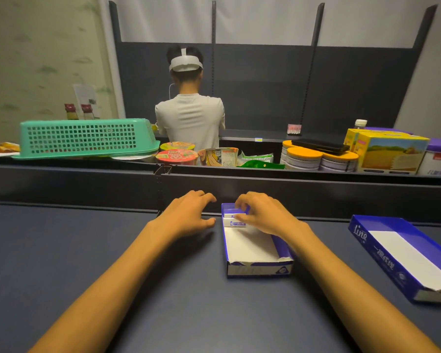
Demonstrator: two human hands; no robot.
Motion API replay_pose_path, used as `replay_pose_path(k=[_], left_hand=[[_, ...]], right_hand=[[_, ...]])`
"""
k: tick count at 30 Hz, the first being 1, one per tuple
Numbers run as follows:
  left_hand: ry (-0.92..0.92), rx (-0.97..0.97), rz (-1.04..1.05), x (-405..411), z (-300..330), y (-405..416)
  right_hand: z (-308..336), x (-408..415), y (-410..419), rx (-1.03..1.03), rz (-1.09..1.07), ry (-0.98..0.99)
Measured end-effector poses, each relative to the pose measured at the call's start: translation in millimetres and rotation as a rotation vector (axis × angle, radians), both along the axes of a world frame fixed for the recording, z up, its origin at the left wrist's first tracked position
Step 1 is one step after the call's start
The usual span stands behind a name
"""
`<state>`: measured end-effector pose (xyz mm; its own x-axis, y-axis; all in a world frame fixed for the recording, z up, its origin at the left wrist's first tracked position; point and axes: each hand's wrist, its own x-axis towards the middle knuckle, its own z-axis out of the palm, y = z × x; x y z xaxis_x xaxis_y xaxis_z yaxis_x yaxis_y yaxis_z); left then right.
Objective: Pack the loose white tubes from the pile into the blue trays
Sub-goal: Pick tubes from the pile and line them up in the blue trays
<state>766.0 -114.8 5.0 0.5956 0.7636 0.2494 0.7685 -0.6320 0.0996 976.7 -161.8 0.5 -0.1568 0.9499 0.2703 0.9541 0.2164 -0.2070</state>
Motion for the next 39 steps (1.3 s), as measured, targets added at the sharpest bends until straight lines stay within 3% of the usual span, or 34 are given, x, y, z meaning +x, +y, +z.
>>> replay_pose_path(k=[6, 12, 18, 31, 39], left_hand=[[-0.005, 0.000, 0.010, -11, 5, -2], [0.003, 0.013, 0.094, -33, 13, -21], [0.012, 0.034, 0.227, -80, 13, -68], [0.038, 0.070, 0.513, -261, 20, -147], [0.070, 0.070, 0.678, -442, 18, -168]], right_hand=[[30, 17, -18, 0.102, -0.118, 0.149], [33, -3, -45, 0.000, -0.161, 0.091], [27, -55, -68, -0.045, -0.034, 0.019], [23, -237, -76, -0.014, 0.256, -0.083], [21, -422, -60, 0.015, 0.385, -0.083]])
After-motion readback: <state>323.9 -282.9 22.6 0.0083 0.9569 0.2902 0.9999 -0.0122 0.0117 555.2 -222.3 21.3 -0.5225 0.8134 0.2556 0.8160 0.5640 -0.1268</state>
